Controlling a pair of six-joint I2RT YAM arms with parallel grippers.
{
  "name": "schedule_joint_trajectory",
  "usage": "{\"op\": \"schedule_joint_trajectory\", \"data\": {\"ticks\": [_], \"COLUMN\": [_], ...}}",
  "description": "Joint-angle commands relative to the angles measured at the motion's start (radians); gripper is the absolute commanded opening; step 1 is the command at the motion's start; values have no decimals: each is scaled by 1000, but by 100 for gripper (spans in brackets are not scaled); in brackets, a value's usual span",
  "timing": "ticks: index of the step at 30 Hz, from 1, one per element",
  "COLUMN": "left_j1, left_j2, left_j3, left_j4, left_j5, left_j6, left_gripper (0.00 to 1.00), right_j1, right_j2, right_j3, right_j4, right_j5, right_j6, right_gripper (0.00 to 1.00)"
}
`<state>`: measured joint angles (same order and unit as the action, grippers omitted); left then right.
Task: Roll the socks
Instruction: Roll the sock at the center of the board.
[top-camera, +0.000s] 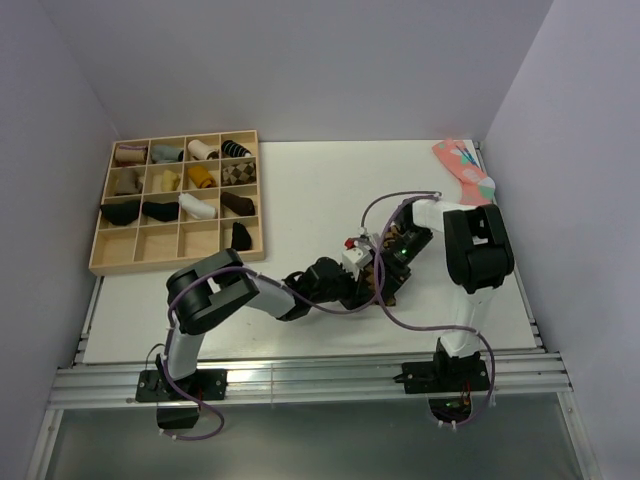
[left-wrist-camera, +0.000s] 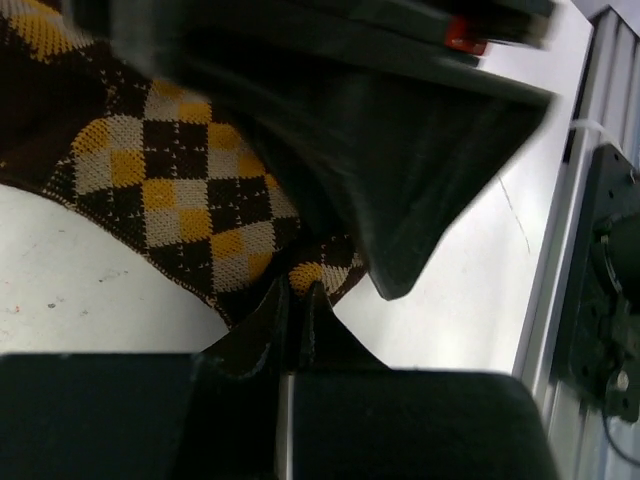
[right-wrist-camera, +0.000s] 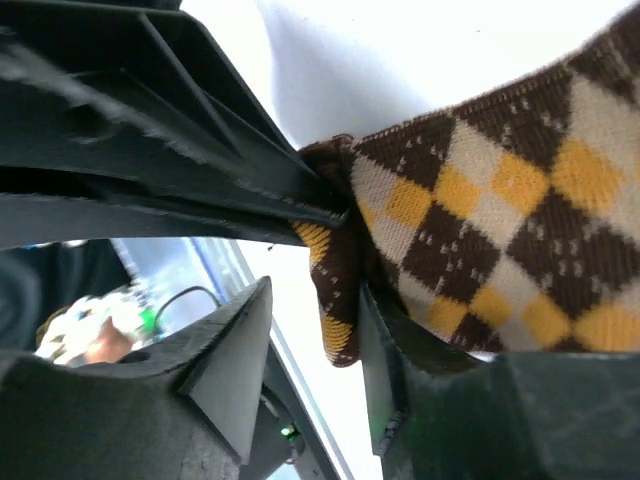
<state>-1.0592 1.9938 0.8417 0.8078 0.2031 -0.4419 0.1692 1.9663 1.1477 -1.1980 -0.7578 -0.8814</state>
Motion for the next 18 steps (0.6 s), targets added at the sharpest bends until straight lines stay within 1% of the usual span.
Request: {"op": "schedule_joint_trajectory", "data": {"ticks": [1, 2, 3, 7, 11, 12, 15, 18], "left_j1": [-4, -4, -4, -4, -1, -2, 2, 18], "left_j2": [-24, -27, -32, -32, -29, -32, -20, -15], "left_j3": [52, 72, 109, 172, 211, 232, 279, 301], "left_j4": [-234, -283, -391, -562, -650, -695, -765, -805], "left_j5": [-74, -108, -149, -199, -188, -188, -180, -125], "left_j6": [-69, -83, -96, -185, -234, -245, -256, -285], "left_gripper": [0, 0, 0, 0, 0, 0, 0, 0], "right_j1": [-22, -30, -37, -106, -210, -242, -292, -315], "right_j2": [-104, -119, -151, -195, -187, -182, -184, -227], "right_j3": [-16, -19, -22, -25, -16, -13, -14, -49], "right_j4": [135, 144, 175, 251, 271, 261, 247, 281], "right_j5": [23, 26, 31, 34, 3, -5, -17, -9], "right_j6": [25, 38, 51, 122, 121, 110, 47, -4], "right_gripper": [48, 49, 50, 50, 49, 49, 49, 47]}}
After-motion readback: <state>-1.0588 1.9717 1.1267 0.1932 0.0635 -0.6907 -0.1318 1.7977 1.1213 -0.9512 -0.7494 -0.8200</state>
